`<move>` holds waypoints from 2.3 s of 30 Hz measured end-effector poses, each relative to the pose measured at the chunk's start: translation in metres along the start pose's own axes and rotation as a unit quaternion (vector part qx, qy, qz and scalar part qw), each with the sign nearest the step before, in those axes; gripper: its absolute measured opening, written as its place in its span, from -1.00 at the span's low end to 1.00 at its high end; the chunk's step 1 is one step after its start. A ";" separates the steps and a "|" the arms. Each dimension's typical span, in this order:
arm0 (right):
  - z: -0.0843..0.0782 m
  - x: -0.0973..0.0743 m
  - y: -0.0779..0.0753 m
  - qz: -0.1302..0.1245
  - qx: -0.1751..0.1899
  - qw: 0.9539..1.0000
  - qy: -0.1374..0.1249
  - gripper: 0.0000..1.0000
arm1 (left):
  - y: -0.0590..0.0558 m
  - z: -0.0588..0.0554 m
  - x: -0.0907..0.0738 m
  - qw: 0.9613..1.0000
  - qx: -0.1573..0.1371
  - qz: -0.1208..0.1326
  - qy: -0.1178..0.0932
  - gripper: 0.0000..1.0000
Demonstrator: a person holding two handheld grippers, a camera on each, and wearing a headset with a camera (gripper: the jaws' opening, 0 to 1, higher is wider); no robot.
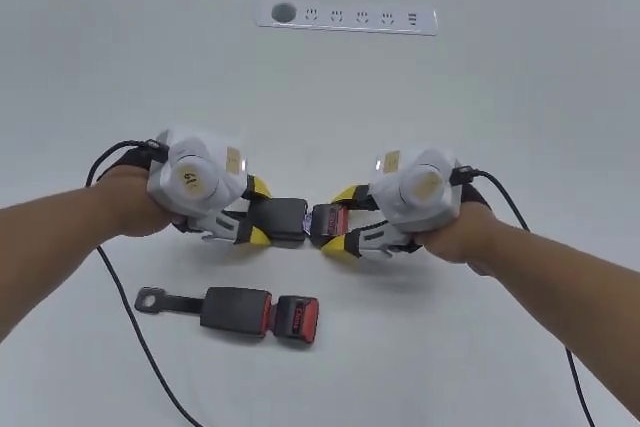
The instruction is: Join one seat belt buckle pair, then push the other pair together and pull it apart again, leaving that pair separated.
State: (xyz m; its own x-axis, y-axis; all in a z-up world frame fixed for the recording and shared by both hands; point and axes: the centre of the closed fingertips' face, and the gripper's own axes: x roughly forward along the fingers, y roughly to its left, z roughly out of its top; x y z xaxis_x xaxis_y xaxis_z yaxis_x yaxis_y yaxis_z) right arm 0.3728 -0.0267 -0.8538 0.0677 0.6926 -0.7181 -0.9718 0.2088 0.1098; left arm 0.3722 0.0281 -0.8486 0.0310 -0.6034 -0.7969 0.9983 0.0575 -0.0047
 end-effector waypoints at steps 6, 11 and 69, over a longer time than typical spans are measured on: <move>-0.001 0.000 0.000 -0.004 -0.001 1.000 0.007 -0.33 | -0.001 0.001 0.000 1.000 0.003 -0.001 0.003 -0.36; -0.001 0.001 0.000 -0.006 -0.010 1.000 0.017 -0.33 | -0.001 0.000 0.001 1.000 0.004 -0.002 0.005 -0.35; -0.055 -0.053 -0.008 -0.027 -0.020 0.999 0.001 -0.29 | -0.002 -0.004 -0.005 1.000 -0.014 -0.005 -0.011 -0.32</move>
State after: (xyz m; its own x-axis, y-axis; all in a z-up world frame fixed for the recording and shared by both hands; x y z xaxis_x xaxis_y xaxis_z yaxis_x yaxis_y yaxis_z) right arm 0.3645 -0.1026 -0.8541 0.1202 0.6803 -0.7230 -0.9750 0.2179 0.0429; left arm 0.3695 0.0341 -0.8465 0.0218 -0.6211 -0.7834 0.9968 0.0736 -0.0307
